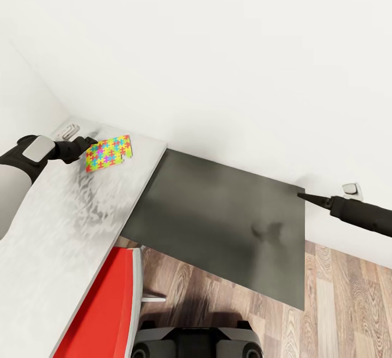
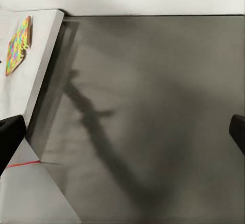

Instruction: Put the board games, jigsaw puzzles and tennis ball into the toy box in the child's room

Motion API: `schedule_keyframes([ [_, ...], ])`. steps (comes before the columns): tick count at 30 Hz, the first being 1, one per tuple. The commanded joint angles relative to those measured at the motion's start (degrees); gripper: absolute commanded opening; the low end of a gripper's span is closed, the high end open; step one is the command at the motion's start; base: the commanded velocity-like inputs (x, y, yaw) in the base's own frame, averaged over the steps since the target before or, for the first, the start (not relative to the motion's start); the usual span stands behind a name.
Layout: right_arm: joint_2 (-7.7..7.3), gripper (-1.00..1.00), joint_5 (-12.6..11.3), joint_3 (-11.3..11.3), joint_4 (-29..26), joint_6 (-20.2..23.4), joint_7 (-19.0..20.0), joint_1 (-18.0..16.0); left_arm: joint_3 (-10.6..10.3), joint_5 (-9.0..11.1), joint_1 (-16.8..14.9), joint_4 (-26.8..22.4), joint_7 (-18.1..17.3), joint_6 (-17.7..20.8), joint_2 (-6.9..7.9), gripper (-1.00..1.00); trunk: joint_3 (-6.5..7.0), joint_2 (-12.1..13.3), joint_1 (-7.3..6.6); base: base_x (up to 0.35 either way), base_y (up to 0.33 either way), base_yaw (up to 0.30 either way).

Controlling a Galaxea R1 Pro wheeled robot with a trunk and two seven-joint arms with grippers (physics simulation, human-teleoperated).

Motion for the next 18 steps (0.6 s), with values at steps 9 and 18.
schedule_keyframes([
  [9,-0.34,1.0,0.4,0.0,0.0,0.2,1.6,0.1,-0.3,0.7,-0.1,-0.1,0.1,0.2,0.0,1.0,-0.62,-0.1,0.03,0.0,0.0,0.0],
  [18,-0.29,1.0,0.4,0.1,0.0,0.2,1.9,0.2,-0.1,0.8,-0.2,-0.2,0.0,0.1,-0.01,1.0,-1.39,-0.1,0.03,0.0,0.0,0.0],
])
